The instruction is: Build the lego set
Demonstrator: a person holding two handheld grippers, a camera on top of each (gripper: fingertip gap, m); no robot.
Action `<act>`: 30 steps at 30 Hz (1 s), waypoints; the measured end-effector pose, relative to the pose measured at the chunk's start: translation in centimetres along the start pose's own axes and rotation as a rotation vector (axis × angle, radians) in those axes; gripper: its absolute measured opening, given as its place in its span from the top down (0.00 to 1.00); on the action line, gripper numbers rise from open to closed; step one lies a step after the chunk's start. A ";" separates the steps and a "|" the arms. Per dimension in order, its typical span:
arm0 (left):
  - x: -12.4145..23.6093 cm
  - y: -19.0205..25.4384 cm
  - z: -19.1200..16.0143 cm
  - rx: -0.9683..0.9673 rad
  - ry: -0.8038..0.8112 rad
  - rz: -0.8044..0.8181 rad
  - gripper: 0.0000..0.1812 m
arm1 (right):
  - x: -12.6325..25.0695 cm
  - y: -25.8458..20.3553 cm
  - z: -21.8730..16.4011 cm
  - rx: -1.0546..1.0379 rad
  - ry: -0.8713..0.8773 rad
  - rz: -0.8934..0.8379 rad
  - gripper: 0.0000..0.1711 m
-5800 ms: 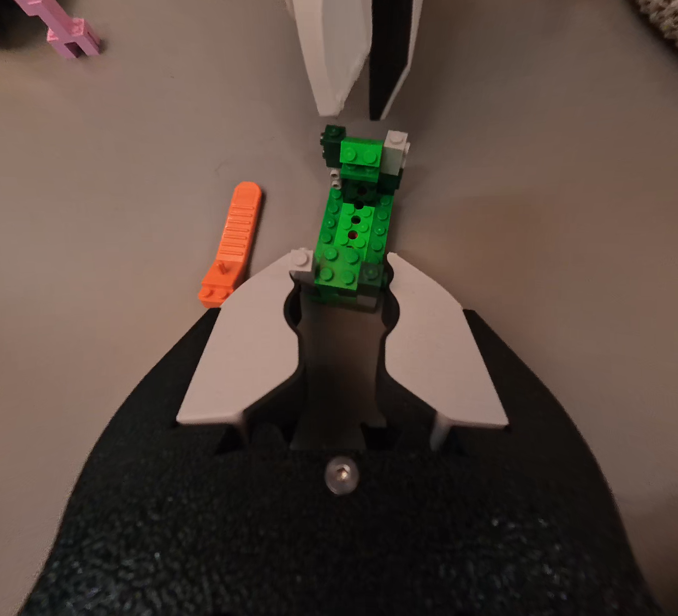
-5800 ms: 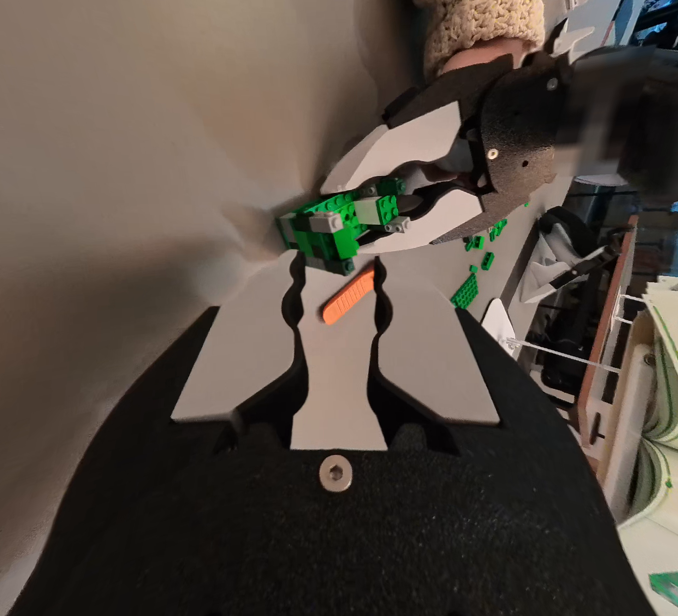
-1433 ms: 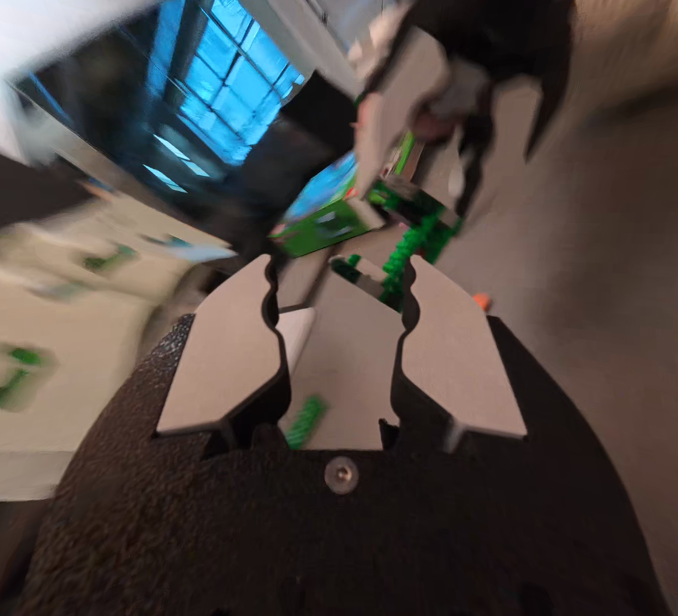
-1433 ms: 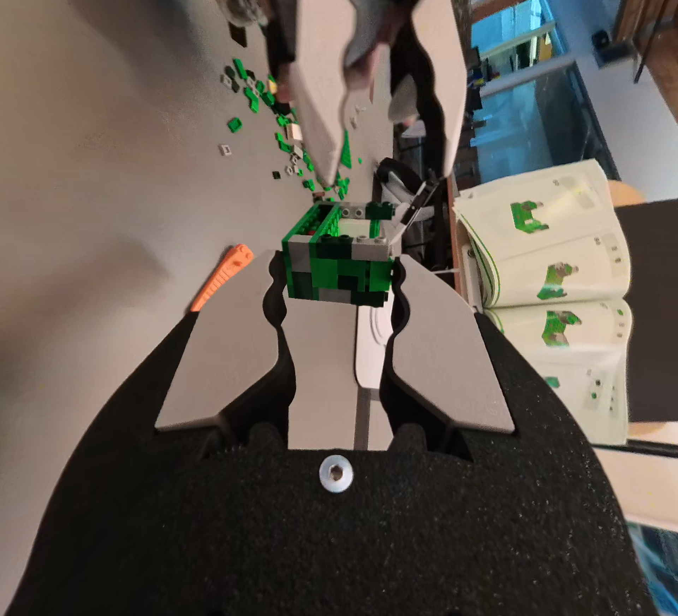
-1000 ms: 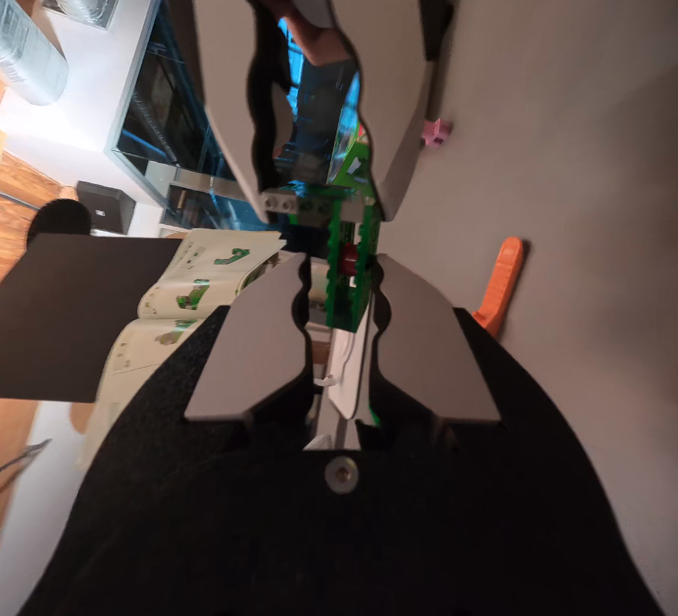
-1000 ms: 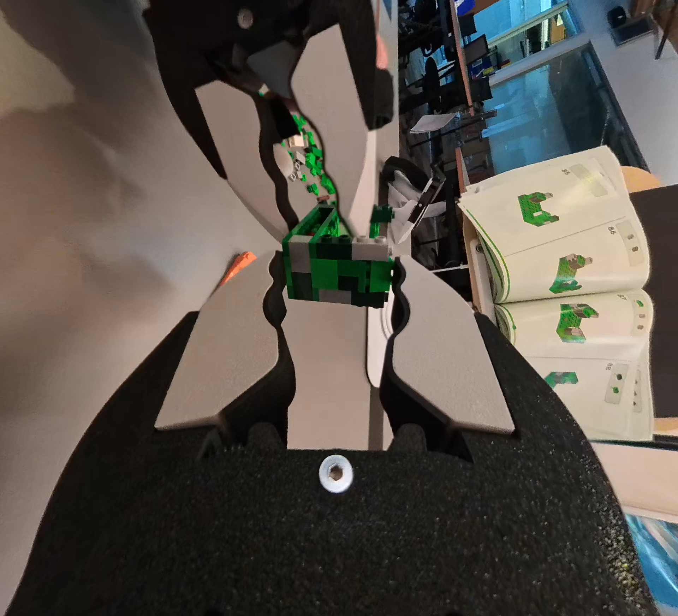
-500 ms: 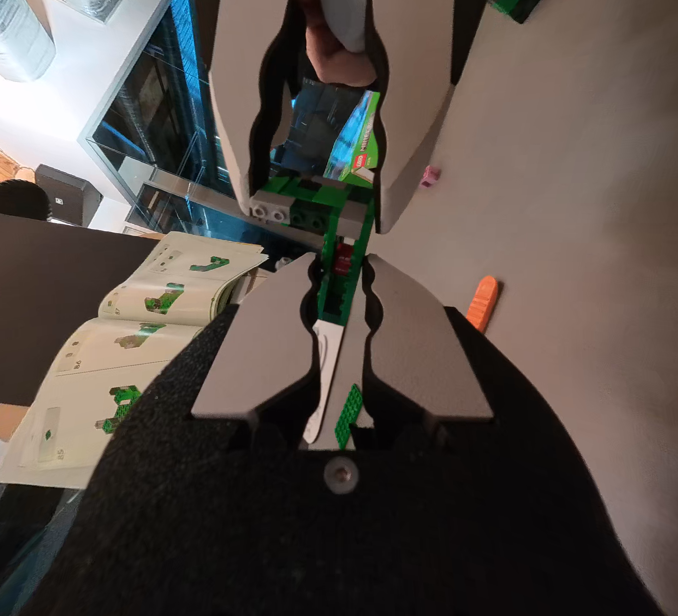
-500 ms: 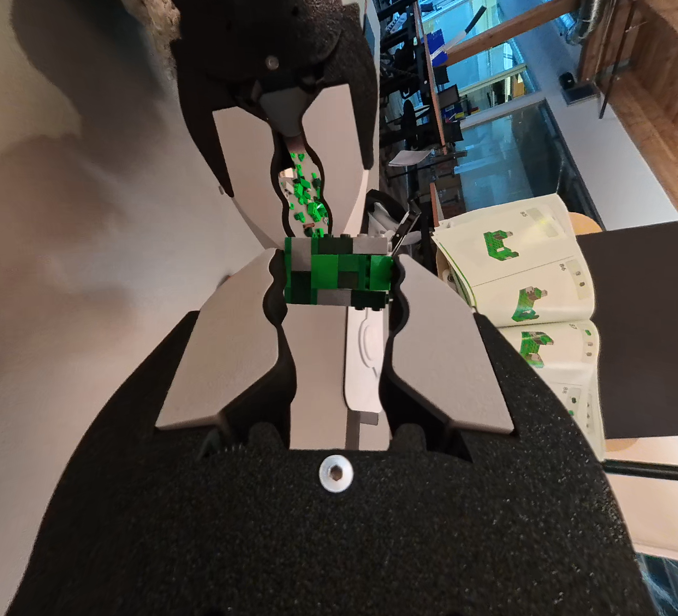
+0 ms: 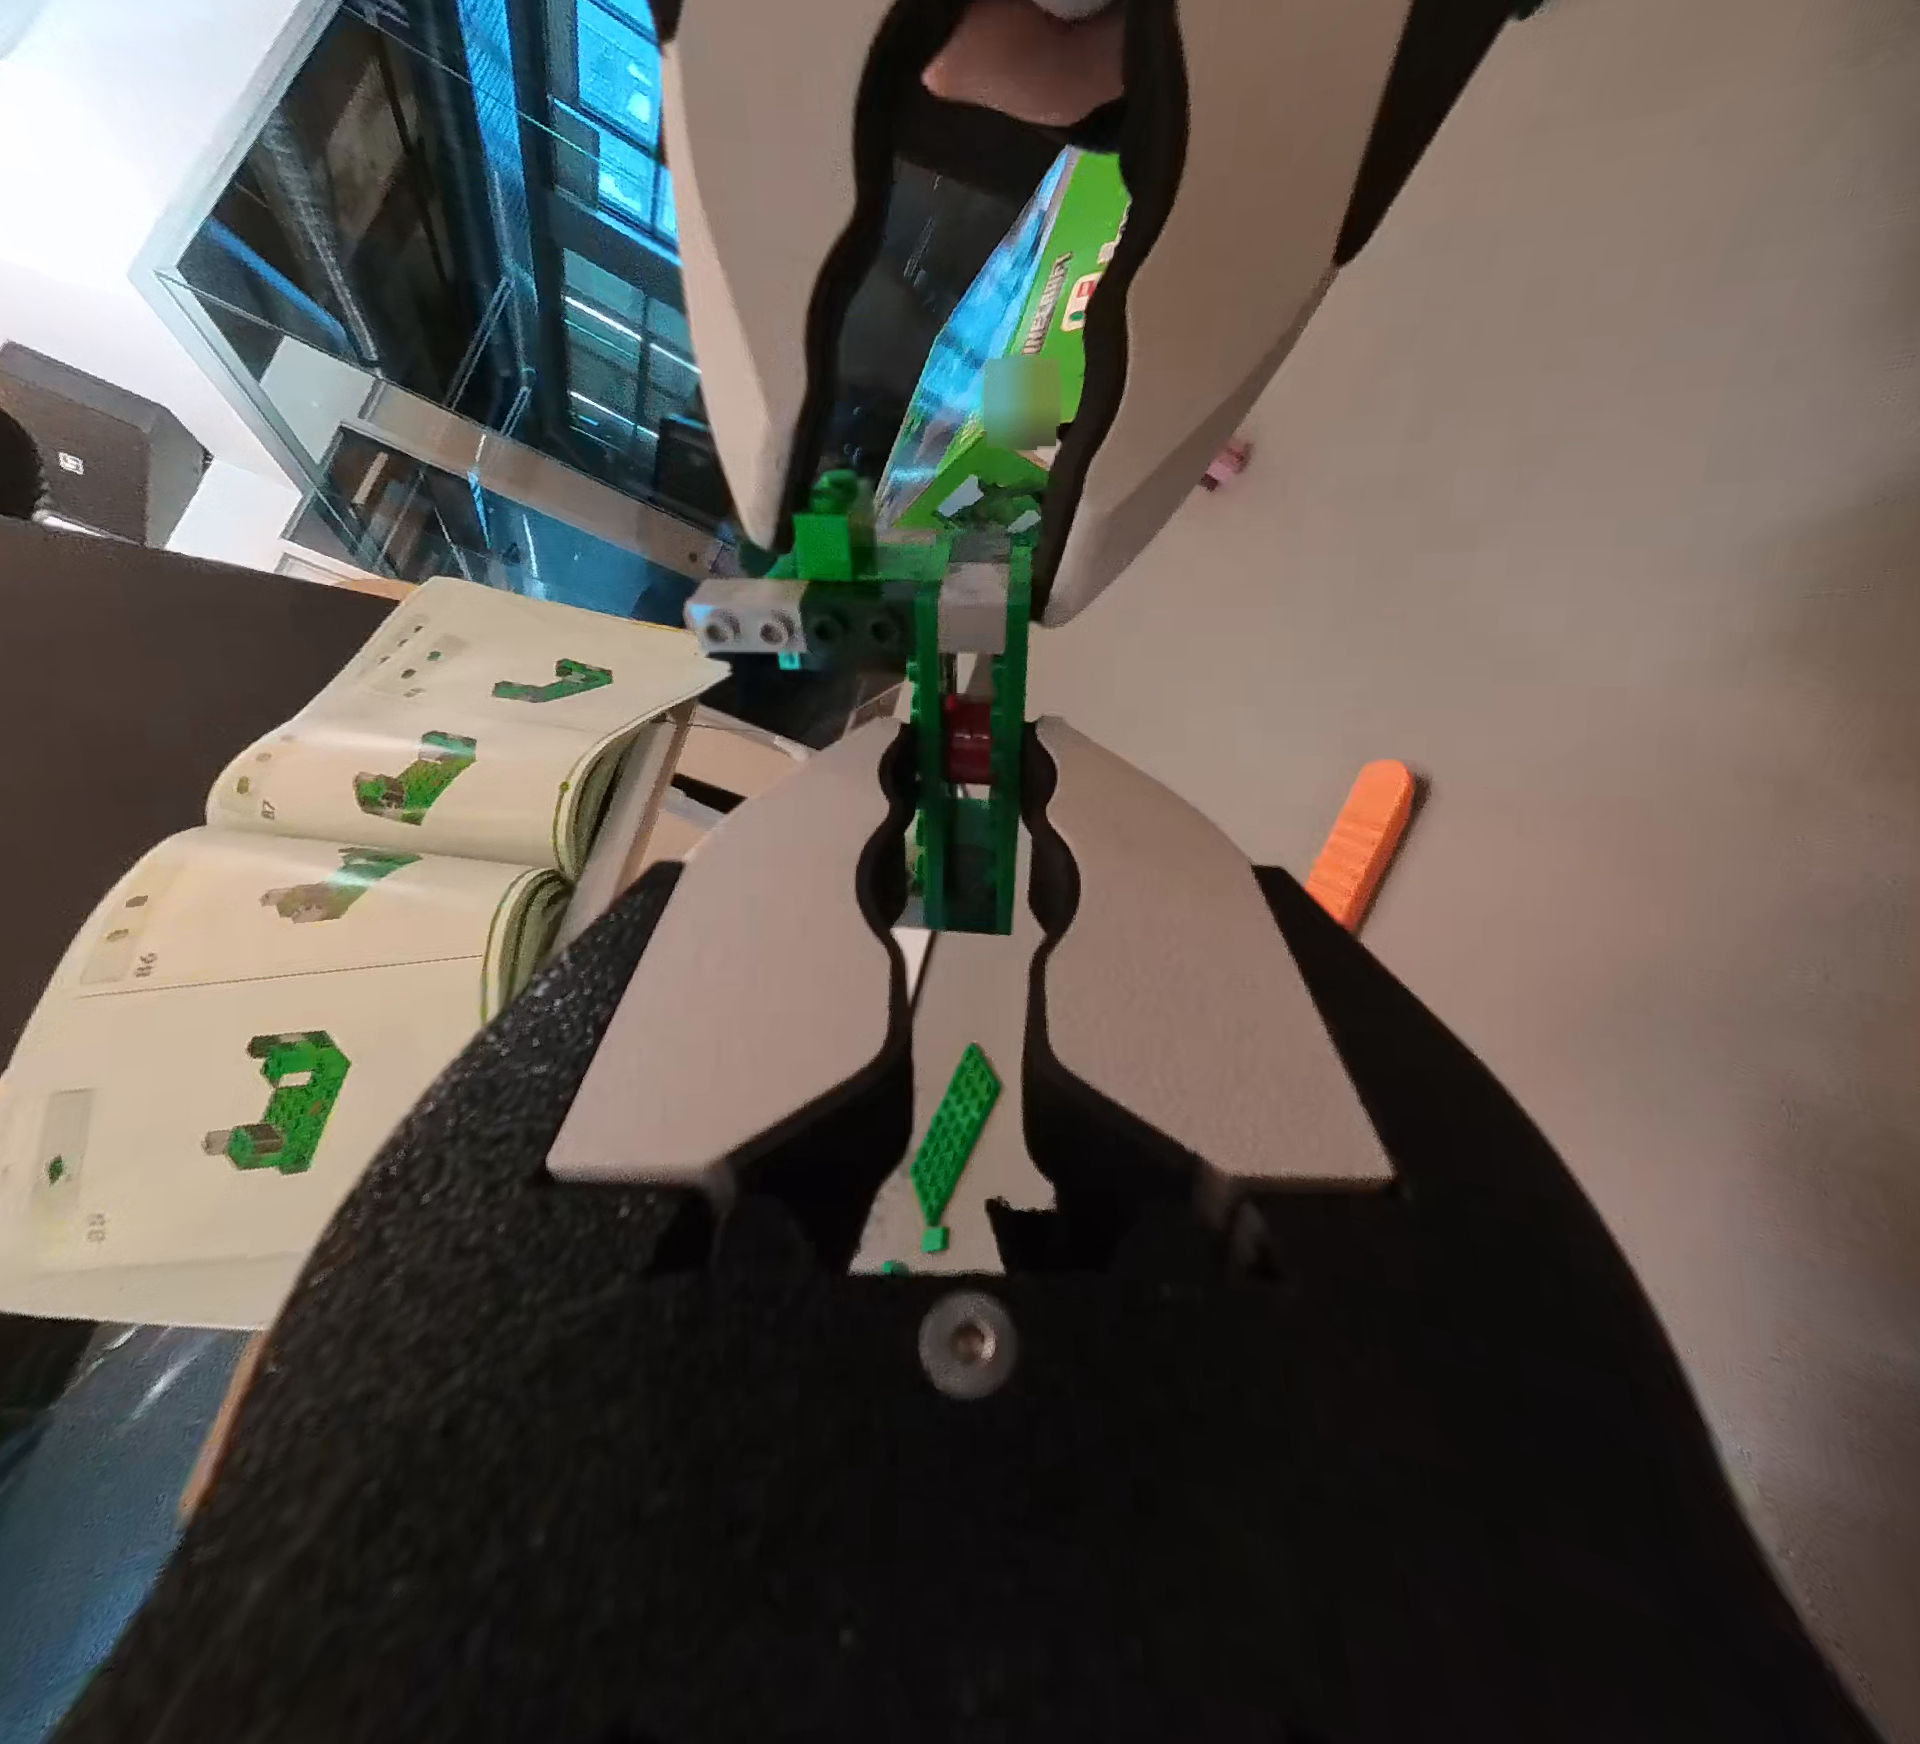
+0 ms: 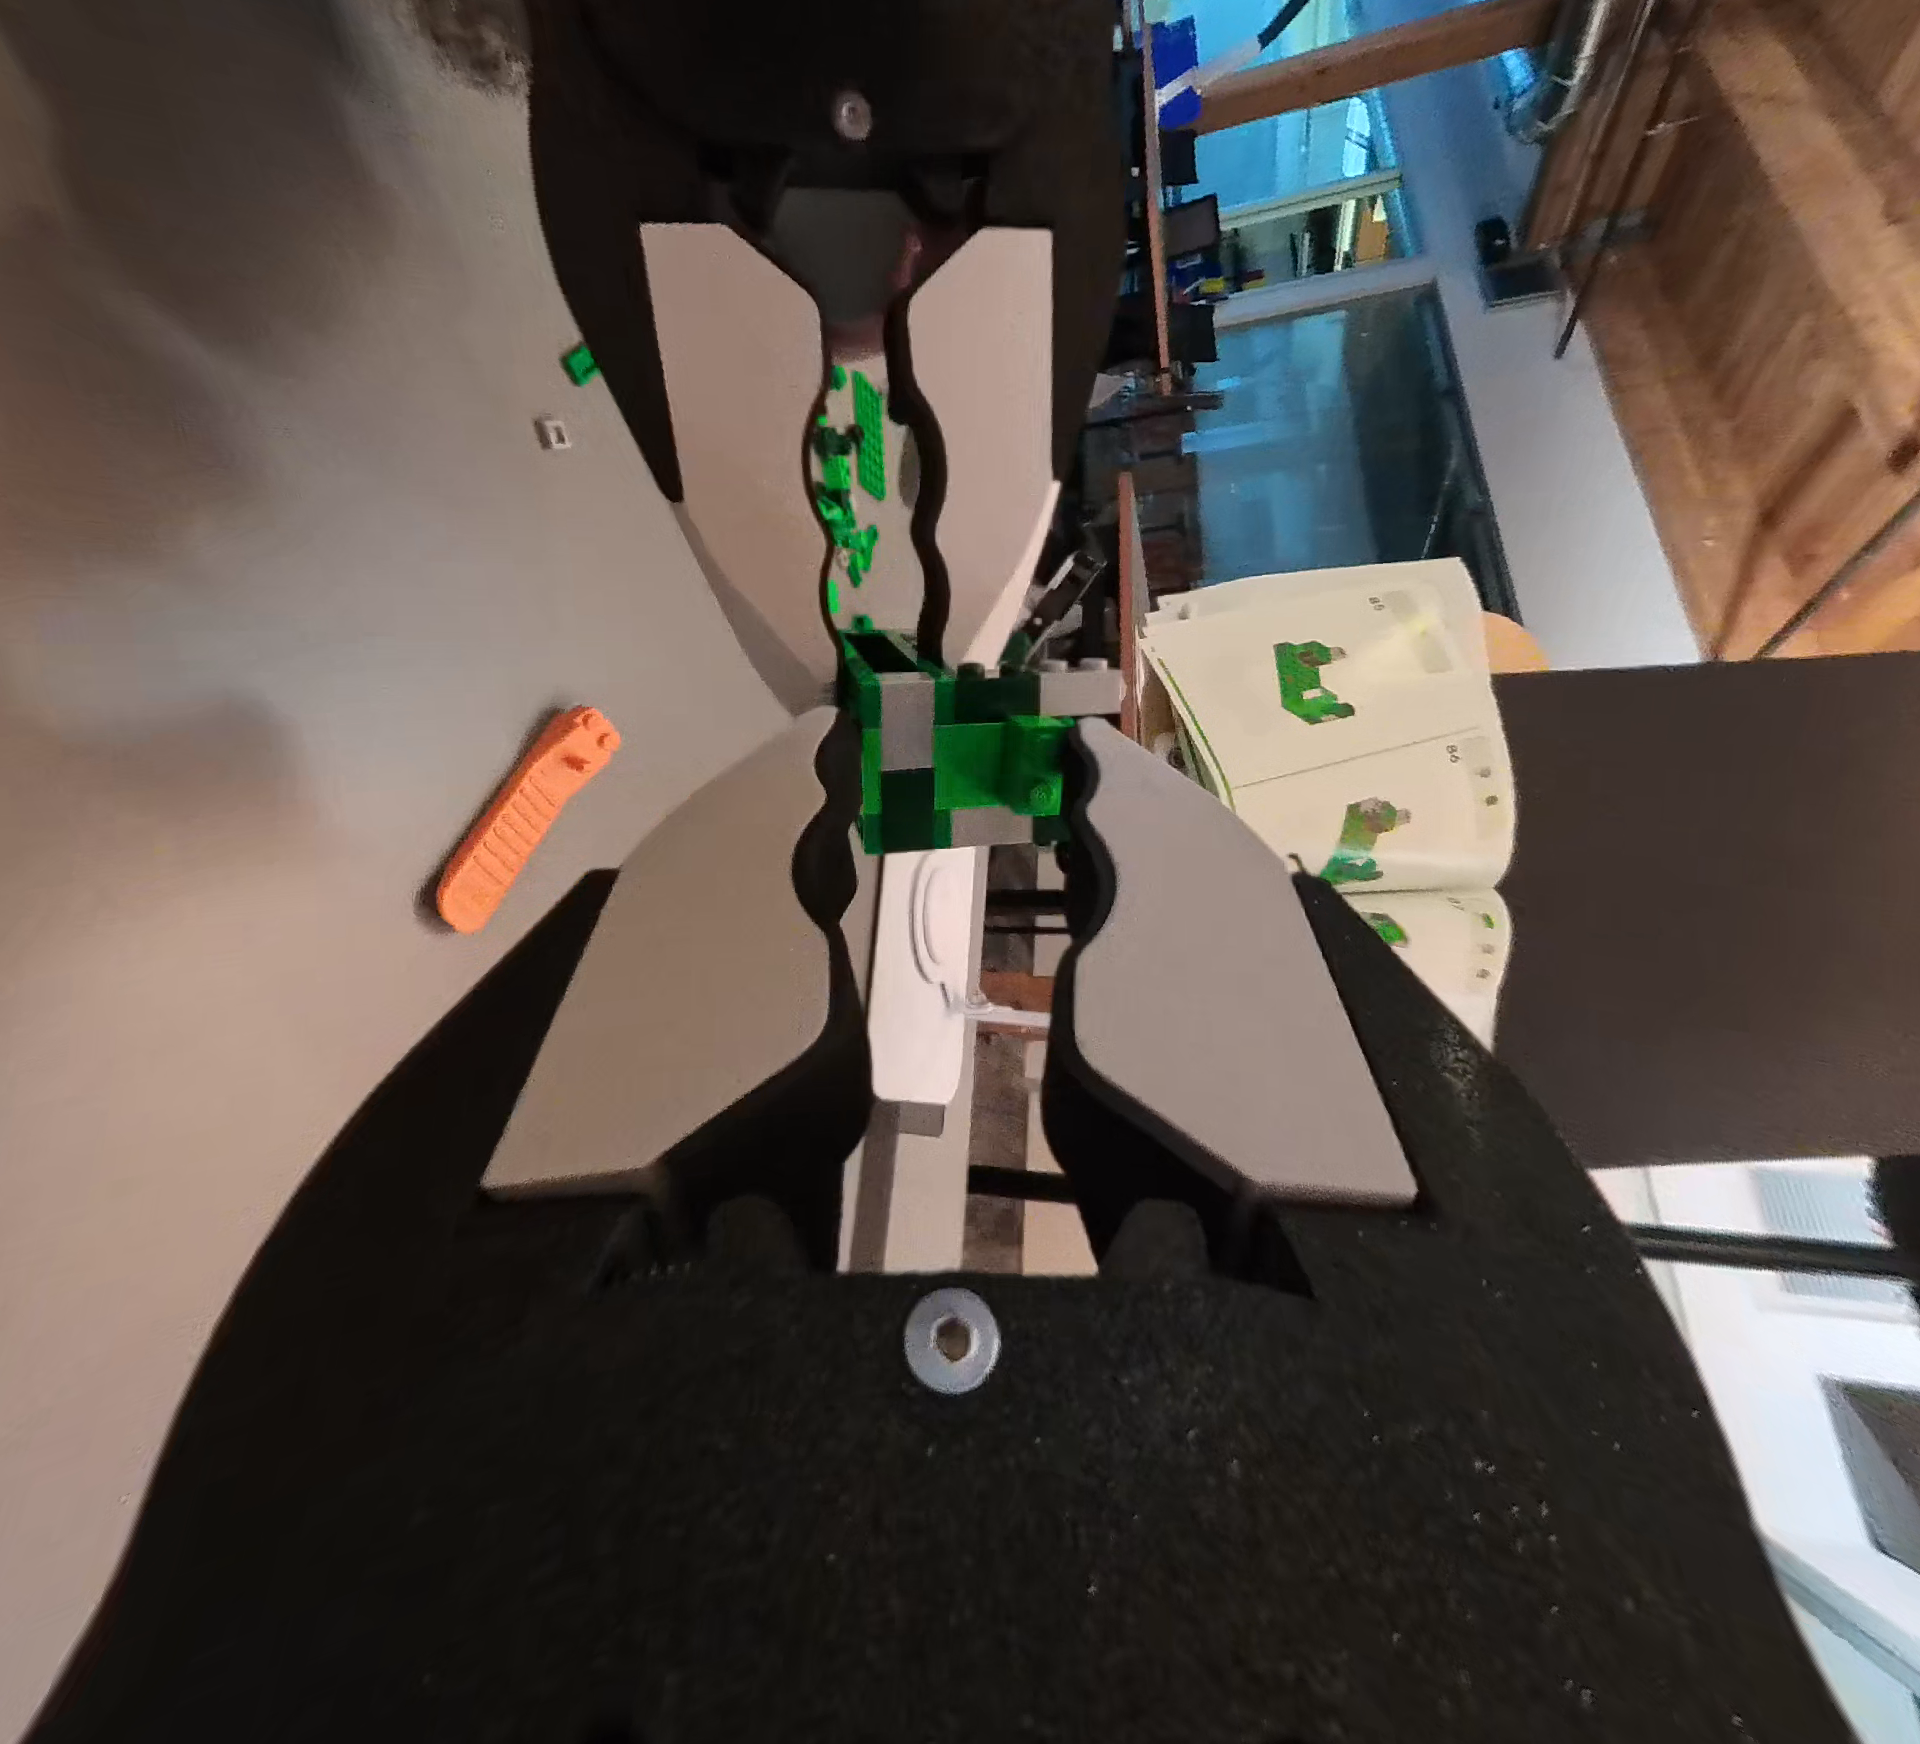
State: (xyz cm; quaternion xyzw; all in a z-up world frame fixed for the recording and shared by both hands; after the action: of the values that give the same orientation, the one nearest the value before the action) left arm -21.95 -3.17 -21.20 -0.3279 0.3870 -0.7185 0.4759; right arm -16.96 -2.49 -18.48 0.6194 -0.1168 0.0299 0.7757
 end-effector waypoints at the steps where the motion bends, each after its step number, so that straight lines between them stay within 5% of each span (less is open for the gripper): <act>1: 0.0 0.0 -0.1 -0.013 -0.007 0.003 0.90 | -0.1 0.0 -0.1 -0.006 -0.001 0.003 0.79; 15: -0.4 2.0 -2.6 -0.218 -0.086 0.004 0.90 | 0.8 -0.8 -1.4 -0.114 0.009 0.149 0.84; 20: 0.0 5.8 -4.8 -0.431 -0.123 -0.043 0.90 | 3.0 -2.4 -4.6 -0.436 -0.082 0.337 0.86; 25: 0.3 6.7 -4.4 -0.441 -0.079 -0.036 0.90 | 5.9 -6.7 -8.5 -0.714 -0.303 0.511 0.86; 30: 0.3 7.4 -4.4 -0.429 -0.050 -0.073 0.90 | 8.1 -9.6 -10.3 -0.903 -0.485 0.468 0.86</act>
State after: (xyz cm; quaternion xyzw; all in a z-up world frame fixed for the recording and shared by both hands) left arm -22.55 -4.22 -29.71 -0.4532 0.5070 -0.6281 0.3784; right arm -5.78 4.44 -28.03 0.1726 -0.4274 0.0050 0.8874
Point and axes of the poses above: each gripper's, where its closed fingertips meet, x back along the fingers, z out of its top, y = z × x across the jaws, the point moved 3 cm from there along x, back along the fingers
